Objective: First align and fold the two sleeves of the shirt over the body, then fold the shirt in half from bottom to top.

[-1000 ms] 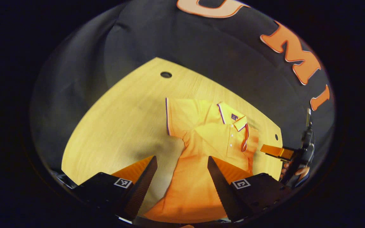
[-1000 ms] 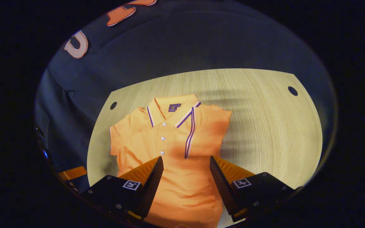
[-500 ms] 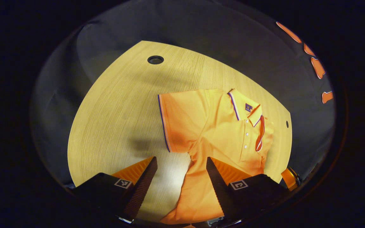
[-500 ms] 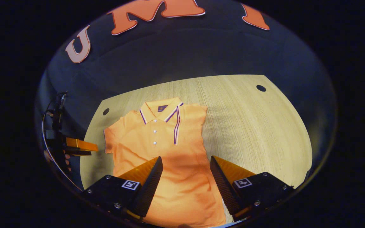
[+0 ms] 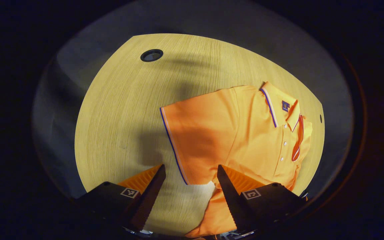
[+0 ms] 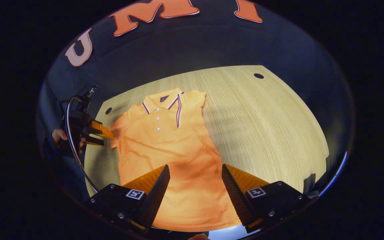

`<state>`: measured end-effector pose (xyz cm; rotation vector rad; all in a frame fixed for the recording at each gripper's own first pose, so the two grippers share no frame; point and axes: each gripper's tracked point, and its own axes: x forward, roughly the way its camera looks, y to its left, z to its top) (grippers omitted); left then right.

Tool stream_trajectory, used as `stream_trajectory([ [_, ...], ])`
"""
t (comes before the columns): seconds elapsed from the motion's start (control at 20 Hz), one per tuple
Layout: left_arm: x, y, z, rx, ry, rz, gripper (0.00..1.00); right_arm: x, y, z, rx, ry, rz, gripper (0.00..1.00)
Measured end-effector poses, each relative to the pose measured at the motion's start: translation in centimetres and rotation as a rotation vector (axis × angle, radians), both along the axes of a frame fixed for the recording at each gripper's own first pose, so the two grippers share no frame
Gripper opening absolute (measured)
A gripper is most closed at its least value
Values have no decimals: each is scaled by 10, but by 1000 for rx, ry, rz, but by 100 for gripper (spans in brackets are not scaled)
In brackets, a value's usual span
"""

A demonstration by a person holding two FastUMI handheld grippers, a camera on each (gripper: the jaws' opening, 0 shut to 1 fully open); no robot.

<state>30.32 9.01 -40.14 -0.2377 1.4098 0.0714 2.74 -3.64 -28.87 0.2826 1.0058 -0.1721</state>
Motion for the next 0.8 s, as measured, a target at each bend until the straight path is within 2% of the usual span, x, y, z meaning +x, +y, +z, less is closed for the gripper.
stream_trajectory([
  [0.15,7,5,-11,36,5,9,96,-15,1,-6,24,16,-23,95],
  [0.2,10,6,-14,41,7,15,99,-20,1,-7,32,21,-27,95],
  [0.3,15,8,-20,38,1,41,93,-30,0,-9,36,33,-32,95],
  [0.45,15,10,-22,72,11,26,88,-39,-2,-8,48,36,-46,95],
  [0.6,17,8,-21,97,24,26,69,-49,-3,-13,58,47,-62,96],
  [0.65,16,6,-25,86,7,26,67,-51,-4,-16,62,48,-67,96],
  [0.75,18,4,-19,84,1,4,23,-58,-5,-20,74,53,-84,96],
  [0.8,22,1,-20,59,-20,-3,23,-61,-6,-22,81,56,-94,96],
])
